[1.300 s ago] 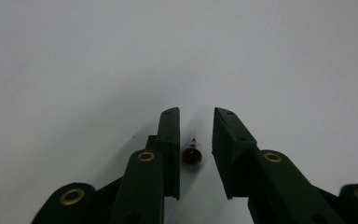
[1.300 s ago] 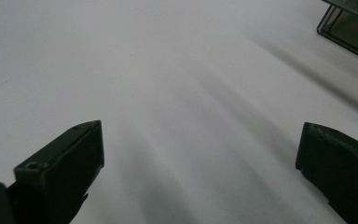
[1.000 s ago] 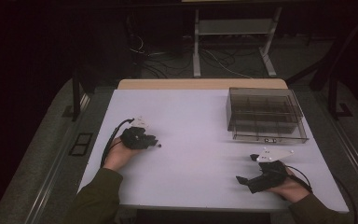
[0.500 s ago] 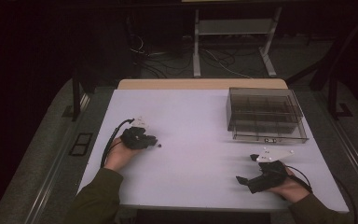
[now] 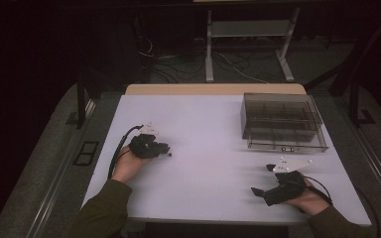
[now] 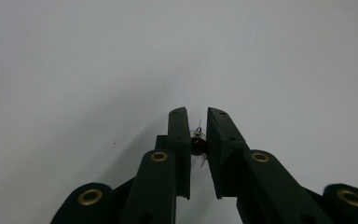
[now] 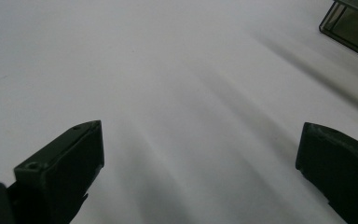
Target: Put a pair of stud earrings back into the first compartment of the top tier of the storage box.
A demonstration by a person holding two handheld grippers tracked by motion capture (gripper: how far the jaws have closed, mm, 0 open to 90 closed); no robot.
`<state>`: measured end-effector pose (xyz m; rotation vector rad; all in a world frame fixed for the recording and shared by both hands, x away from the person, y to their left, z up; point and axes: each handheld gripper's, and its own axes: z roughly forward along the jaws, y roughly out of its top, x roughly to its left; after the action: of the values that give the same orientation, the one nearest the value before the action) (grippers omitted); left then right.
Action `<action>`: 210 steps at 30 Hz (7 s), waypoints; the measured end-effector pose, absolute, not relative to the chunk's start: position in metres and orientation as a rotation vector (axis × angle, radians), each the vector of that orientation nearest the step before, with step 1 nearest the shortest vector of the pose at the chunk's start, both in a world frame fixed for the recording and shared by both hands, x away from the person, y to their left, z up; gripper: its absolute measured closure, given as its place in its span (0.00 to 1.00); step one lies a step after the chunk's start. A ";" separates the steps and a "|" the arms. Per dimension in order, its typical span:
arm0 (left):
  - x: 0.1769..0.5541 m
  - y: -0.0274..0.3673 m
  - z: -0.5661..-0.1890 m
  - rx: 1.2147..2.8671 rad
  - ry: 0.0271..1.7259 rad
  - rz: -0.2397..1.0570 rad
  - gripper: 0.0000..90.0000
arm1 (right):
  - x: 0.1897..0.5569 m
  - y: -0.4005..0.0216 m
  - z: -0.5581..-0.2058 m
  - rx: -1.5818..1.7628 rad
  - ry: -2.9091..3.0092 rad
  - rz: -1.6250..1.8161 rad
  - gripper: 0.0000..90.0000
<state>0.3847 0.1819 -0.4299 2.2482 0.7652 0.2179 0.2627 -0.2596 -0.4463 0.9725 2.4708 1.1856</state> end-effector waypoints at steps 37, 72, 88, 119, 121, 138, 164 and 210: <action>0.357 0.132 -0.401 2.193 0.612 0.156 0.88 | 0.264 -0.259 -0.447 0.971 2.483 1.183 0.00; 0.361 0.063 -0.378 2.125 0.463 0.087 0.88 | 0.263 -0.259 -0.447 0.976 2.476 1.178 0.00; 0.372 0.027 -0.369 2.106 0.402 0.064 0.88 | 0.263 -0.260 -0.447 0.979 2.477 1.182 0.00; 0.402 -0.060 -0.363 2.135 0.314 0.025 0.87 | 0.263 -0.260 -0.447 0.980 2.487 1.187 0.00; 0.403 -0.065 -0.364 2.145 0.308 0.025 0.87 | 0.263 -0.260 -0.447 0.981 2.486 1.187 0.00; 0.409 -0.079 -0.374 2.155 0.330 -0.002 0.79 | 0.263 -0.261 -0.447 0.977 2.484 1.191 0.00; 0.398 -0.001 -0.365 2.139 0.422 0.077 0.45 | 0.263 -0.261 -0.447 0.984 2.483 1.184 0.00; 0.373 0.133 -0.397 2.125 0.680 0.260 0.37 | 0.263 -0.261 -0.447 0.972 2.483 1.177 0.00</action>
<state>0.3725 0.1326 -0.3971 2.1253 0.6796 0.2600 0.2630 -0.2608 -0.4474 0.9722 2.4830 1.1769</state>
